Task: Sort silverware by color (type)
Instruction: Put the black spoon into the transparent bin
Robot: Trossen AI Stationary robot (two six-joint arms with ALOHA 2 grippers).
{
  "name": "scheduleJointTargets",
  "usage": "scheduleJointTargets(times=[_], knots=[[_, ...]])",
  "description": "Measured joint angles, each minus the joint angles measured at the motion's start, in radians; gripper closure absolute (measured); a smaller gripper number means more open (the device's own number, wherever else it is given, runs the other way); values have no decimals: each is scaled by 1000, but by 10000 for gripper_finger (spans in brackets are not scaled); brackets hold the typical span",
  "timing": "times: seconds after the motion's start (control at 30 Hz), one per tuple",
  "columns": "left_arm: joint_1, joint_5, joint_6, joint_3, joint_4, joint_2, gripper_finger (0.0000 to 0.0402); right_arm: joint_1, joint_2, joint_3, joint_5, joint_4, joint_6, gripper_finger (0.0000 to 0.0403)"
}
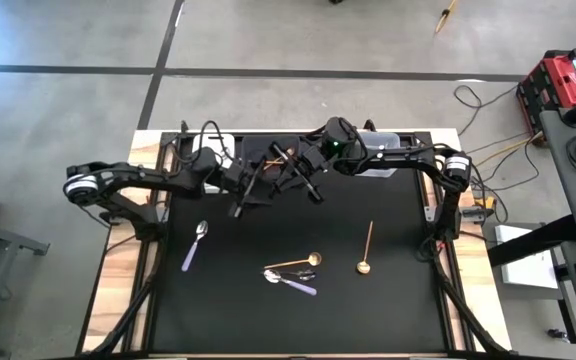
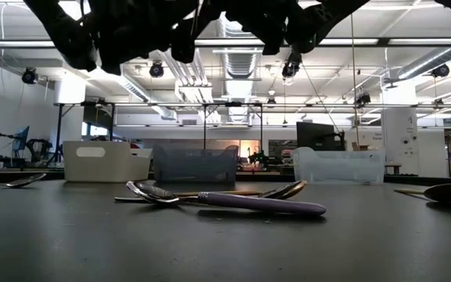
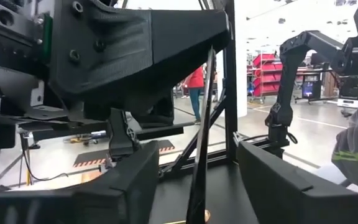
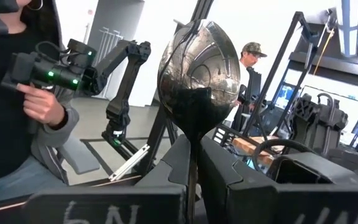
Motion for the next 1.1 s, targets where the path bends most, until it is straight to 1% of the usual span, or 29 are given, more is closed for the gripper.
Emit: scheduleJointTargets(times=[0.1, 0.17, 0.23, 0.27, 0.3, 0.37, 0.43, 0.6, 0.7, 0.83, 0.97, 1.03, 1.1], knots=[[0, 0, -4, -1, -4, 5, 258, 0, 0, 0, 0, 0, -4, 394], [0, -13, -9, -1, -4, 5, 306, 0, 0, 0, 0, 0, -5, 394], [0, -18, -15, -1, -4, 3, 363, -1, 0, 0, 1, -2, -5, 394], [1, -12, -14, -1, -3, 2, 381, -2, 0, 0, 0, -4, -3, 394], [0, -15, -15, -2, -4, 0, 388, -6, 0, 0, -5, -3, 2, 392], [-3, -35, -17, -2, -5, -4, 393, -14, 0, 4, -3, -3, 35, 385], [-7, -84, -23, -4, -12, -11, 399, -28, 0, 8, 0, -3, 87, 373], [-7, -186, -15, -26, -40, -49, 402, -63, 0, 10, 4, -4, 191, 325], [-5, -281, 22, -46, -100, -87, 401, -80, 0, 10, 23, -8, 243, 296], [-5, -386, 86, -71, -202, -166, 401, -108, -2, 10, 55, -29, 288, 267], [-5, -509, 119, -99, -310, -255, 401, -126, -4, 10, 68, -29, 314, 254], [-5, -568, 134, -112, -361, -297, 401, -130, -4, 10, 94, -38, 315, 253], [-5, -604, 138, -124, -402, -332, 401, -131, -4, 10, 119, -63, 293, 257]])
